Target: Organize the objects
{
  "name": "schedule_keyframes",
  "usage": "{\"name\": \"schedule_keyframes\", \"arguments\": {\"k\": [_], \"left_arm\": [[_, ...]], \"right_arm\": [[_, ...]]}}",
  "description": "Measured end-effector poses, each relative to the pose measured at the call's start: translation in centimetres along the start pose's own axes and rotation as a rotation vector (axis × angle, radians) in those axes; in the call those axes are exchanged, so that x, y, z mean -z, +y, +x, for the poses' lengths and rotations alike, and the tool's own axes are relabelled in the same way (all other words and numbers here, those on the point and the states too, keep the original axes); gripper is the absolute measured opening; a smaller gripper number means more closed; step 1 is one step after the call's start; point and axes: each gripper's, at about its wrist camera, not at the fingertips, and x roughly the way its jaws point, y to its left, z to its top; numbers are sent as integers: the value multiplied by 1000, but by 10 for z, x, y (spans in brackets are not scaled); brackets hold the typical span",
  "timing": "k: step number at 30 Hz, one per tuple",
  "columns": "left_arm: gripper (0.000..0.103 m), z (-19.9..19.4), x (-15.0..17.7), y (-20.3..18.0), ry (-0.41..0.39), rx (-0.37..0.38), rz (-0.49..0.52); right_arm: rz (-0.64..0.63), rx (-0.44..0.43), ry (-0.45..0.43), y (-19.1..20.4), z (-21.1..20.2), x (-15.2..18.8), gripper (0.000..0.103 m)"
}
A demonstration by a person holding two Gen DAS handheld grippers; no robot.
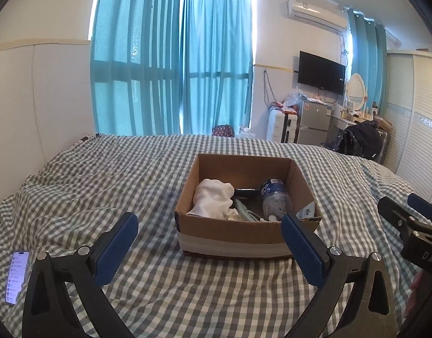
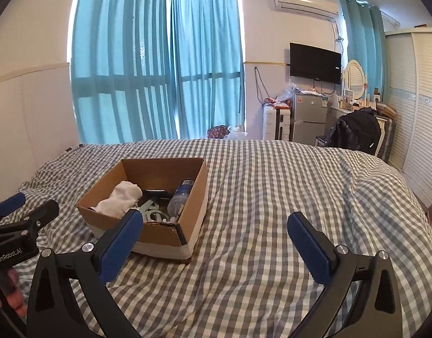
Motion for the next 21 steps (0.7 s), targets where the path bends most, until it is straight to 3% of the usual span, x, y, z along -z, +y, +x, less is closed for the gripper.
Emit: {"name": "schedule_keyframes", "arguments": {"k": [21], "left_arm": [[103,-2,1,-1,14,0,3]], "right_arm": [[4,3,-8,4,0,0,103]]}}
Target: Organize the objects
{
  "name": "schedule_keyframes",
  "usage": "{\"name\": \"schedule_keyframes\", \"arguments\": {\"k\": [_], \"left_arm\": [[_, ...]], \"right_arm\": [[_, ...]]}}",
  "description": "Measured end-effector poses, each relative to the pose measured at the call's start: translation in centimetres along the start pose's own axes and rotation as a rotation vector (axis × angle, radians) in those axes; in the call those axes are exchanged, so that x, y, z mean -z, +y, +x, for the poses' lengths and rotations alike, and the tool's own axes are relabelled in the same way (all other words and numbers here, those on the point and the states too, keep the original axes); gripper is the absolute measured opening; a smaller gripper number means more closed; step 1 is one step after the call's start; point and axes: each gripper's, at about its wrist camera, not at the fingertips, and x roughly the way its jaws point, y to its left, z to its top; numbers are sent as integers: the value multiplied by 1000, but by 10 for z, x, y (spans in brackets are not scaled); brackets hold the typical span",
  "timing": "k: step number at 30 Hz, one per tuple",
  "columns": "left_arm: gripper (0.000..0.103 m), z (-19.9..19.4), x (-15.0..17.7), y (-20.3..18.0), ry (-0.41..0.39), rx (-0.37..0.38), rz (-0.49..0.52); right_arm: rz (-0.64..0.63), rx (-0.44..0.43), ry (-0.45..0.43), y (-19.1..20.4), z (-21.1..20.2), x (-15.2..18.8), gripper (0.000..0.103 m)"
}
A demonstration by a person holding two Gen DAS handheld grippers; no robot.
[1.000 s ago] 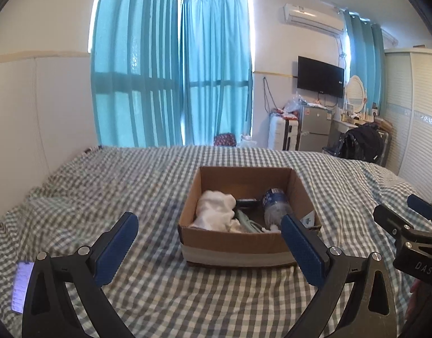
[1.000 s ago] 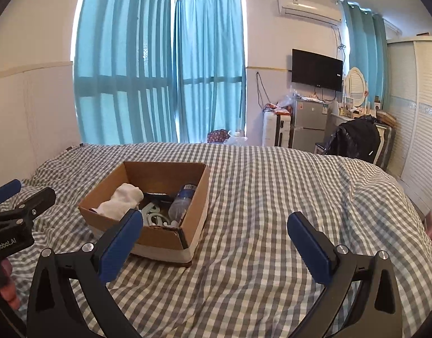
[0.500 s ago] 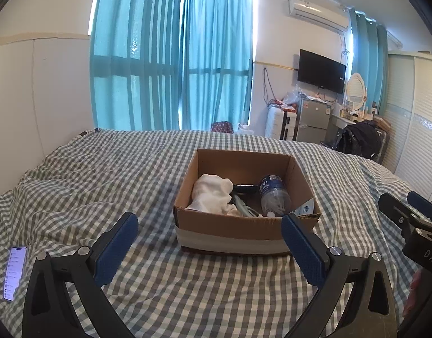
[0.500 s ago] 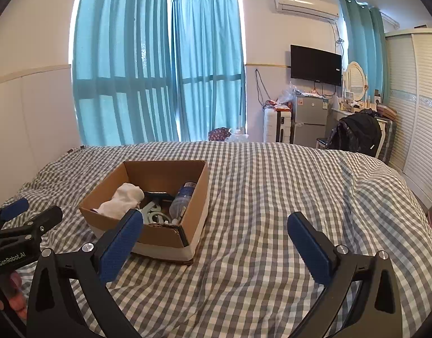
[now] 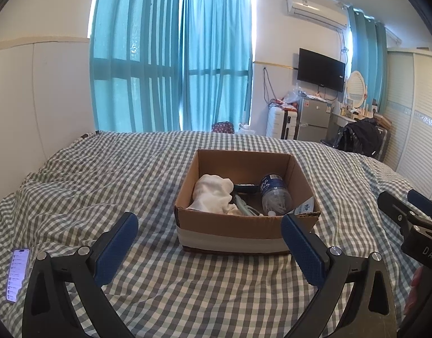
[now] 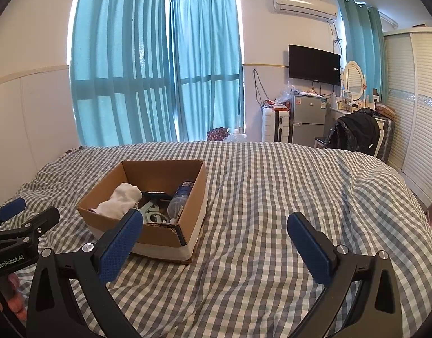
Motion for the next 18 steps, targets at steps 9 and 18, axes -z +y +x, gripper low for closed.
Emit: {"name": "schedule_keyframes", "arguments": {"k": [9,18], "left_arm": [[103,-2,0,1,-2,-10,2],[103,-3,0,3,-5,-12,-1]], "right_arm": [[-1,1,-1,0,-1,0,103],[-2,6,-2,-1,-2,0,103]]}}
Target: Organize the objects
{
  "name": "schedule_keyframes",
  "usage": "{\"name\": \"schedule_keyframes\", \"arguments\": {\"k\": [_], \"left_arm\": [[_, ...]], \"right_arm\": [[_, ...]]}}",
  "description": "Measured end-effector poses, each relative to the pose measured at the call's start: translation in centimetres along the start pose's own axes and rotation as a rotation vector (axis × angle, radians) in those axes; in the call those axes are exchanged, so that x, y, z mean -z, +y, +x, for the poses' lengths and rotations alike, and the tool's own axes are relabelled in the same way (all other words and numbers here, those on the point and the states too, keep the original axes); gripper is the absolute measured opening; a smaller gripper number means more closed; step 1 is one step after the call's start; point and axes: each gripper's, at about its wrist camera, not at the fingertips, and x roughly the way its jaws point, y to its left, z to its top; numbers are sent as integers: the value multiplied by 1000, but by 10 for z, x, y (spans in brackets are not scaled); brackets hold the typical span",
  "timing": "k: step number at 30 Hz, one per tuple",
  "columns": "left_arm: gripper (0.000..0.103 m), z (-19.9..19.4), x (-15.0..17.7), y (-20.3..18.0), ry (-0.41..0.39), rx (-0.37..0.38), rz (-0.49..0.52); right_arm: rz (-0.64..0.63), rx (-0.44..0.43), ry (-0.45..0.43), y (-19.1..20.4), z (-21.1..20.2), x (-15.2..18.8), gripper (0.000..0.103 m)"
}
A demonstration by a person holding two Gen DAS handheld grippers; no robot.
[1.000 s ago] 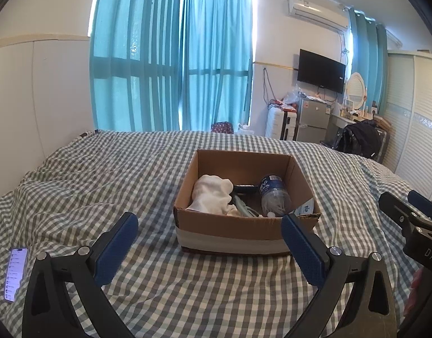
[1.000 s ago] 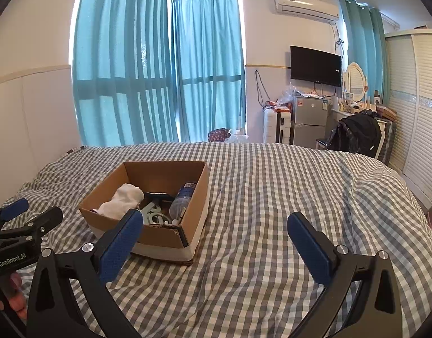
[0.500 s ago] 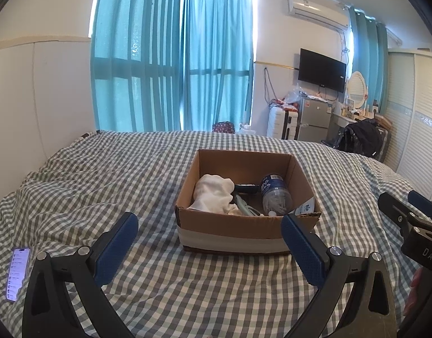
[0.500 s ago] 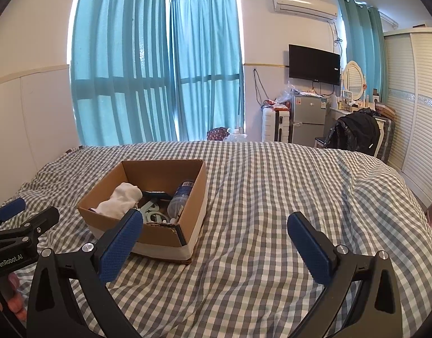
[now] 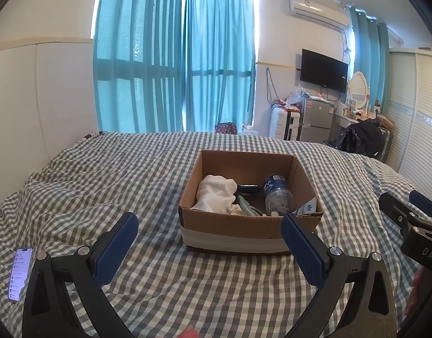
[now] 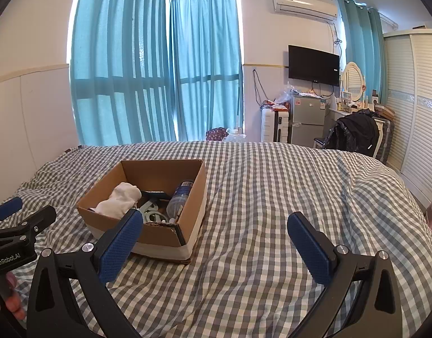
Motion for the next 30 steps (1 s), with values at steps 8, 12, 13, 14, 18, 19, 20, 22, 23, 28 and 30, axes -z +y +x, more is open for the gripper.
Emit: {"name": "schedule_keyframes", "arguments": {"k": [8,12,13,14,18,19,20,22,23,28,30], "left_arm": [[103,-2,0,1,-3,-7,8],[103,-2,0,1,-3,-8,9],[103,-1,0,1,-3,-8,10],[103,-1,0,1,-3,-7,12],[103,-1,0,1,-4,-5,16],[103,-1,0,0,-5,-6,19],[103,-1,0,0,-5,-6,20],[103,-1,1,1,-3,-8,21],[103,-1,1,1,-3,-7,19],[103,-1,1,1,-2,-7,20],[103,-1,1,0,-2,-7,20]], "right_arm": [[-10,3,1,-1,-1,1,103],[-11,5,2,-2,-1,1,103],[-11,5,3,-2,-1,1,103],[-11,6,3,-3,-1,1,103],[-11,5,2,-3,-1,1,103],[-12,6,3,-3,-1,1,103],[-12,6,3,-2,-1,1,103],[-14,8,3,-2,0,1,103],[-15,9,3,-2,0,1,103],[-17,10,3,-3,0,1,103],[-17,10,2,-3,-1,2,103]]}}
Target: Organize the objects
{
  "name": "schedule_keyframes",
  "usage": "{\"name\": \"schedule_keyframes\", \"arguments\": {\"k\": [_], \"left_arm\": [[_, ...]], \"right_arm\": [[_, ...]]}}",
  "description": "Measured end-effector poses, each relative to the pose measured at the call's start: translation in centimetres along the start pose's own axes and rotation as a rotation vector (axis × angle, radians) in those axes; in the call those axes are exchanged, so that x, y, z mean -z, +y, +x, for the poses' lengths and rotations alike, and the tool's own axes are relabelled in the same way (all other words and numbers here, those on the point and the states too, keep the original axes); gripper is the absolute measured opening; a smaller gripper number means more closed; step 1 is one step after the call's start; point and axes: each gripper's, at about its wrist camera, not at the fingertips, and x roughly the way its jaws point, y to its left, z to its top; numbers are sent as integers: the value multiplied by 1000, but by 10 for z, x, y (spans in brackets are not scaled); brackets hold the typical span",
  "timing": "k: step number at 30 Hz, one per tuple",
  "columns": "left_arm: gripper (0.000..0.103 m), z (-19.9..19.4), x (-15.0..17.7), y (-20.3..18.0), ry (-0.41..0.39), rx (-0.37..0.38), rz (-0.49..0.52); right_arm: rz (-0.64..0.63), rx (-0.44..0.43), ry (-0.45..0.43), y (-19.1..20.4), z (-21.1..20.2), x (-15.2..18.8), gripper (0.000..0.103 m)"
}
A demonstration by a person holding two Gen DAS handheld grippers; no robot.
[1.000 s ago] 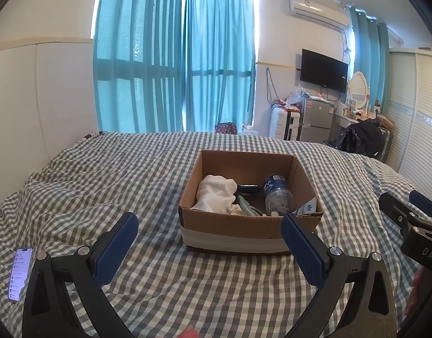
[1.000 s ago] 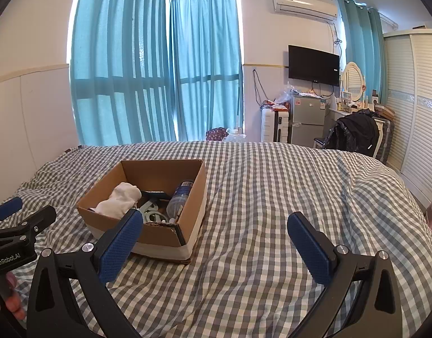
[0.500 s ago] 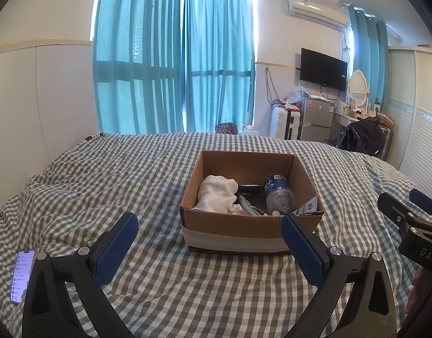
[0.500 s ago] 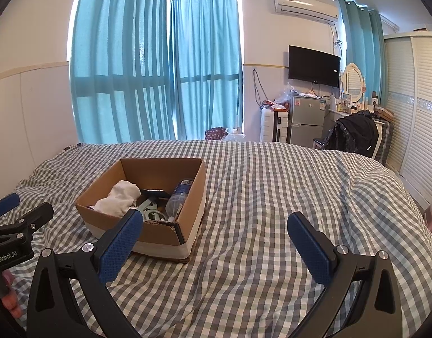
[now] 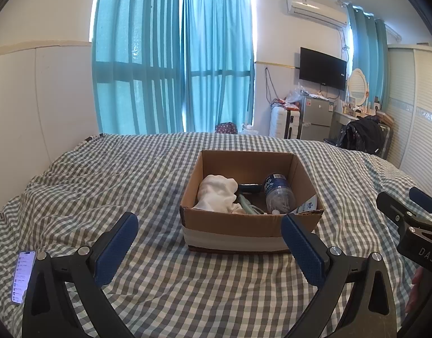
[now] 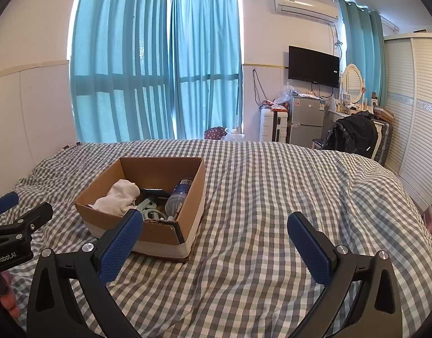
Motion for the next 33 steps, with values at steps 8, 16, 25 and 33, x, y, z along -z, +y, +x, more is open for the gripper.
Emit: {"name": "schedule_keyframes", "arguments": {"k": [8,16,25,33], "left_arm": [[103,0,0,0,3,-2,-1],[103,0,1,1,3,-1,-1],[103,0,0,1,4,-1,2],[103,0,0,2,-1,-4,0]], "right_arm": [[0,-1,1,1,0,0,103],[-1,1,1,1,0,0,103],[-2,-1,3,1,1,0,103],[-6,-5,12,0,3,5,103]]}}
